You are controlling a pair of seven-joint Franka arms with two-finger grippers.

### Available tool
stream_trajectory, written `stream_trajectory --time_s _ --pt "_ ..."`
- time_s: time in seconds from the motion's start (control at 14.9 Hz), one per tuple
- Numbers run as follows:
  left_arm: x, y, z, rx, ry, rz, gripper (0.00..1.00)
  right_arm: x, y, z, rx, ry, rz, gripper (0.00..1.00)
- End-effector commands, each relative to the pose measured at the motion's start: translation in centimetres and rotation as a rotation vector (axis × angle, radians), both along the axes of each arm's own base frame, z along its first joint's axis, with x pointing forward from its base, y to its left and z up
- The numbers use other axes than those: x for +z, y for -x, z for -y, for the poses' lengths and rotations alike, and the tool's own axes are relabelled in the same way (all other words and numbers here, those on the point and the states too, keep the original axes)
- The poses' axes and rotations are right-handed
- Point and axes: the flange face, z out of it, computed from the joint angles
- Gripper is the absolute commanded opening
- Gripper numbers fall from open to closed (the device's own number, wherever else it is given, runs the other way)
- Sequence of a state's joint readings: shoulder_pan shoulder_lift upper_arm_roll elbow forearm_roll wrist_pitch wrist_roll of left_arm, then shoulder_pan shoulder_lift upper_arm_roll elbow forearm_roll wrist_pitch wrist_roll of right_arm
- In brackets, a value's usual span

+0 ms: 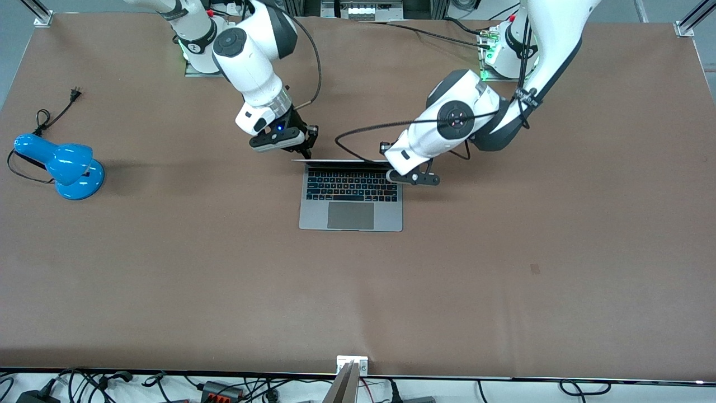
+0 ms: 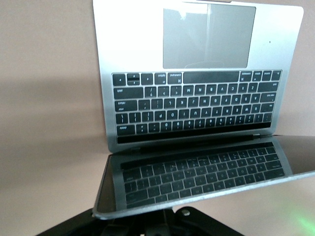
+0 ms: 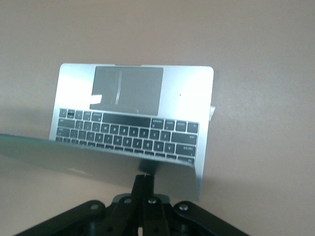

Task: Close laptop with both arms from behind
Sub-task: 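Push the screen's back down toward the keyboard with both grippers, then press the lowered lid flat onto the keyboard with both grippers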

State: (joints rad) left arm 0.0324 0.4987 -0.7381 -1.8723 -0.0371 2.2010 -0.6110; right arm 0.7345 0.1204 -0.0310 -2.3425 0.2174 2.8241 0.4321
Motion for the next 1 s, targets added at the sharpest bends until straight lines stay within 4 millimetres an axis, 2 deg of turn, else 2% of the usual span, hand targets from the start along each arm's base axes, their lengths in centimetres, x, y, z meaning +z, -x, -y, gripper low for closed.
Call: stream_trajectory --time_s 0.0,0.2,0.4,0.54,0.6,0.67,0.8,0.94 --pt "-1.4 -1.5 1.4 0.021 -0.009 -0.005 0.00 -0.4 -1.2 0.4 -0.031 -0.016 0.015 0.00" --pt "-2.7 -3.7 1.6 0.049 0.005 -0.016 0.00 -1.8 -2.4 0.1 -0.035 -0.009 0.023 0.00" --pt "-3.4 -4.6 1.8 0.059 0.004 -0.012 0.00 -3.3 -4.5 -0.3 -0.052 -0.015 0.052 0.00" --pt "-4.3 -4.2 2.5 0.047 -0.021 -0.007 0.00 -3.6 -6.2 -1.6 -0.047 -0.023 0.067 0.00" --pt "-4.8 -4.3 2.8 0.046 -0.034 -0.001 0.00 -4.1 -6.7 -1.8 -0.049 -0.020 0.067 0.00" --pt "-5.0 -5.8 2.5 0.066 -0.038 0.017 0.00 -4.5 -7.2 -1.6 -0.055 -0.018 0.067 0.00" --pt "-5.7 -5.5 3.6 0.055 -0.039 0.013 0.00 -5.0 -8.3 -1.4 -0.057 -0.014 0.073 0.00" --pt "-7.1 -5.7 3.2 0.060 -0.050 0.001 0.00 -6.0 -9.1 -1.7 -0.056 -0.011 0.074 0.00"
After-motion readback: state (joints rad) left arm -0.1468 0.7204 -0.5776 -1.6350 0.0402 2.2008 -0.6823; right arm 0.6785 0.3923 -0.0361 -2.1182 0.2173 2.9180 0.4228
